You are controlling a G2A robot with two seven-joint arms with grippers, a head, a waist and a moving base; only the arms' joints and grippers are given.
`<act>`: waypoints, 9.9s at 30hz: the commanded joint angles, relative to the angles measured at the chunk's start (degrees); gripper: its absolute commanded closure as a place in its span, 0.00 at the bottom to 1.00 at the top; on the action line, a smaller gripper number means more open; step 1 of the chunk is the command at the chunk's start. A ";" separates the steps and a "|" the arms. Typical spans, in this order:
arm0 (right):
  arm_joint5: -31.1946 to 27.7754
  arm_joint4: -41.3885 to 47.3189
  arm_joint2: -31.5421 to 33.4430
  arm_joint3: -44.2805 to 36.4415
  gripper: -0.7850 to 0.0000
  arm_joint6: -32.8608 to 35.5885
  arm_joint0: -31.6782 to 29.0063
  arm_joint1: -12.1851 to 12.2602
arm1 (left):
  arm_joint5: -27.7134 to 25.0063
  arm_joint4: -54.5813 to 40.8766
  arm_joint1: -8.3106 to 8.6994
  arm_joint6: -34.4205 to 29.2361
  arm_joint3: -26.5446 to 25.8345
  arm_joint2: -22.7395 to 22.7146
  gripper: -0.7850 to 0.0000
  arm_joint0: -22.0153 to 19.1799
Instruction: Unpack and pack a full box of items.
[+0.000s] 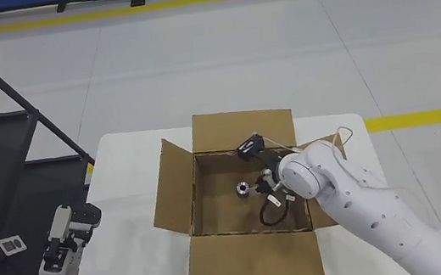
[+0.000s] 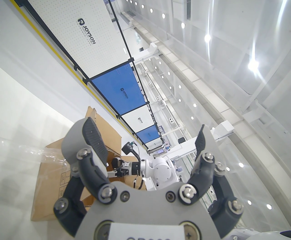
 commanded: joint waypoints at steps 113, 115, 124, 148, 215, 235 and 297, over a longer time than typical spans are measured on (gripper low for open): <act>-2.80 -9.49 55.88 -59.14 0.00 -12.16 -49.74 7.78 | 0.00 0.00 0.00 0.00 0.00 0.00 0.00 0.00; -4.68 -9.15 50.52 -59.14 0.00 -9.79 -45.11 7.86 | 0.00 0.00 0.00 0.00 0.00 0.00 0.00 0.00; -4.03 -12.36 21.22 -47.68 0.00 4.23 -21.84 5.78 | 0.00 0.00 0.00 0.00 0.00 0.00 0.00 0.00; 0.44 5.09 -12.02 10.89 0.00 -8.07 6.33 -10.30 | 0.00 0.00 0.00 0.00 0.00 0.00 0.00 0.00; -8.25 -1.26 5.16 6.25 1.00 -18.48 -6.02 -8.87 | 0.00 0.00 0.00 0.00 0.00 0.00 0.00 0.00; -11.32 -6.41 53.11 -56.10 1.00 -30.78 -67.18 0.57 | 0.00 0.00 0.00 0.00 0.00 0.00 0.00 0.00; -2.49 1.88 58.47 -32.15 0.40 -24.12 -62.71 2.23 | 0.00 0.00 0.00 0.00 0.00 0.00 0.00 0.00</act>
